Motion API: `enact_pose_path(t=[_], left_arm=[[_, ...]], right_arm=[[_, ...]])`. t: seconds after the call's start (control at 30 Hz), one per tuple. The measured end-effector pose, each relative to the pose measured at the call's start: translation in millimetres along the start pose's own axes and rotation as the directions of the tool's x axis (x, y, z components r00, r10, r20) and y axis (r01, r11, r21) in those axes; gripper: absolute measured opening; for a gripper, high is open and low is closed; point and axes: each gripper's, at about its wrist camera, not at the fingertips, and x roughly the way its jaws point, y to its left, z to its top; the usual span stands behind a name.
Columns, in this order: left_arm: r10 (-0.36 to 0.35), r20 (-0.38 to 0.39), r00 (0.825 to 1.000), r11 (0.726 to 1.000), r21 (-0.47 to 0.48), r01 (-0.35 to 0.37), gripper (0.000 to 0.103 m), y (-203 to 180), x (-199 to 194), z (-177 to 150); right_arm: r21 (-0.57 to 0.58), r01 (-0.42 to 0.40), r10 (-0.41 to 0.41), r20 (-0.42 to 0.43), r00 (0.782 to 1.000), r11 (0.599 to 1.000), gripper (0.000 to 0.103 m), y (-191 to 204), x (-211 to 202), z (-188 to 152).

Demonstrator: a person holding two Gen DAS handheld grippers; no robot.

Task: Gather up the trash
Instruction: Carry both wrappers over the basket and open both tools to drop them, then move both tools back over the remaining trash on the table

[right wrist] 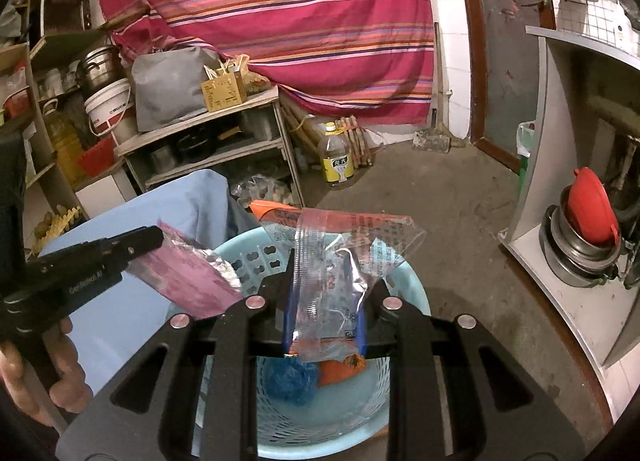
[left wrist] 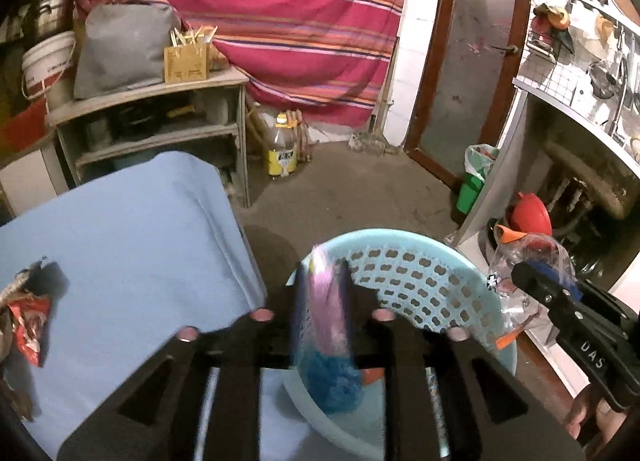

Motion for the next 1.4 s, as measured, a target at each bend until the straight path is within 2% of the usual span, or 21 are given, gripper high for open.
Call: enact_pose_path(t=[0.03,0.1,0.23,0.33,0.5,0.6,0.67,0.8,0.87,0.97,1.03,1.17,1.3,1.4], left_arm=[[0.011,0.007,1.000,1.000,0.001,-0.011,0.051,0,-2,-1],[0.036,0.037,0.999,0.999,0.010,-0.036,0.064,-2,-8,-2],[0.029,0.036,0.999,1.000,0.004,-0.029,0.065,3,-18,-2],[0.059,0.067,0.996,0.998,0.007,-0.059,0.078,12,-33,-1],[0.087,0.074,0.993,0.996,-0.016,-0.087,0.085,33,-59,-7],[0.123,0.082,0.989,0.992,-0.028,-0.121,0.087,50,-75,-13],[0.145,0.087,0.986,0.989,-0.051,-0.141,0.087,67,-89,-18],[0.161,0.094,0.982,0.983,-0.106,-0.151,0.088,101,-117,-29],[0.182,0.105,0.978,0.979,-0.113,-0.171,0.088,115,-132,-32],[0.227,0.124,0.966,0.969,-0.125,-0.211,0.090,138,-156,-38],[0.247,0.128,0.960,0.963,-0.143,-0.229,0.091,155,-171,-41],[0.283,0.130,0.950,0.948,-0.188,-0.257,0.092,193,-201,-49],[0.346,0.132,0.929,0.928,-0.194,-0.318,0.093,226,-225,-63],[0.402,0.123,0.907,0.904,-0.213,-0.372,0.095,258,-242,-78]], right_arm=[[-0.001,0.001,-0.001,-0.004,1.000,1.000,0.023,1,1,-1],[-0.004,0.003,-0.003,-0.011,1.000,1.000,0.023,1,4,1],[-0.004,0.000,0.000,-0.022,1.000,1.000,0.023,2,9,1],[-0.006,-0.003,0.003,-0.030,1.000,1.000,0.023,7,14,2],[-0.018,-0.012,0.011,-0.050,0.999,1.000,0.025,19,26,0],[-0.021,-0.027,0.025,-0.065,0.998,0.999,0.032,26,33,-3],[-0.016,-0.025,0.024,-0.064,0.998,1.000,0.056,30,36,-5],[-0.026,-0.005,0.002,-0.089,0.996,1.000,0.069,40,45,-11],[-0.047,0.035,-0.039,-0.081,0.996,0.998,0.085,47,46,-13],[-0.057,0.065,-0.068,-0.055,0.996,0.996,0.095,55,39,-11],[-0.046,0.079,-0.080,-0.026,0.996,0.996,0.099,63,31,-7],[-0.037,0.056,-0.056,0.006,0.998,0.998,0.099,89,18,2],[-0.091,0.016,-0.013,0.032,0.999,0.996,0.099,134,8,5],[-0.140,-0.033,0.039,0.043,0.998,0.990,0.099,172,1,1]])
